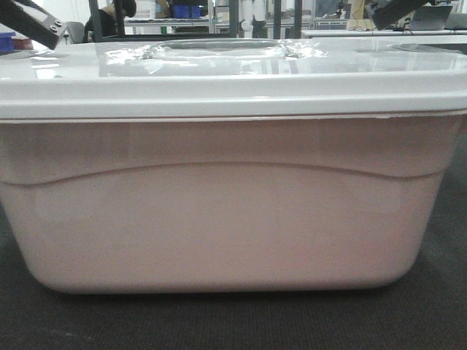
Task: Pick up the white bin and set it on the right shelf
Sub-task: 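Close both grippers on the grey clips at opposite bin ends, then lift the pink bin off the table with both grippers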
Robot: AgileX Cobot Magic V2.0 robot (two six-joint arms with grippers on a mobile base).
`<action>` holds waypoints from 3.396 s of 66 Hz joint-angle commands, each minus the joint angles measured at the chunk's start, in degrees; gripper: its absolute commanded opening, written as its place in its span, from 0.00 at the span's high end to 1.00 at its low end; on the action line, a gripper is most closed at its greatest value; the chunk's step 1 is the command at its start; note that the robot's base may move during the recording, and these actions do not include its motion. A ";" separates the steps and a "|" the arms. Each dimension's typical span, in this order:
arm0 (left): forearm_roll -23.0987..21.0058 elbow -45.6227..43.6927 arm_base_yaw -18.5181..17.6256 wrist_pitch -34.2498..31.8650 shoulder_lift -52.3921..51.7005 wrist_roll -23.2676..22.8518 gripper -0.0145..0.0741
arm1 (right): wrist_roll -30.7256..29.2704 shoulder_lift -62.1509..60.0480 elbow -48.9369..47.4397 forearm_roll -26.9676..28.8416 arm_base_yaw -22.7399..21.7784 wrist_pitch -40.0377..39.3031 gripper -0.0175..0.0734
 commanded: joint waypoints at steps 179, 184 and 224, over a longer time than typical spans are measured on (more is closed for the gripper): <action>-7.74 -1.24 -0.37 3.62 -3.06 2.88 0.61 | -1.32 -2.26 -1.20 5.48 -0.09 7.92 0.39; -8.17 -1.24 -0.37 3.62 -3.47 2.88 0.61 | -1.49 -2.73 -1.20 5.48 -0.09 7.92 0.40; -10.09 -1.24 -0.37 5.02 -12.84 2.99 0.61 | -1.56 -10.48 -1.20 5.48 -0.09 7.92 0.40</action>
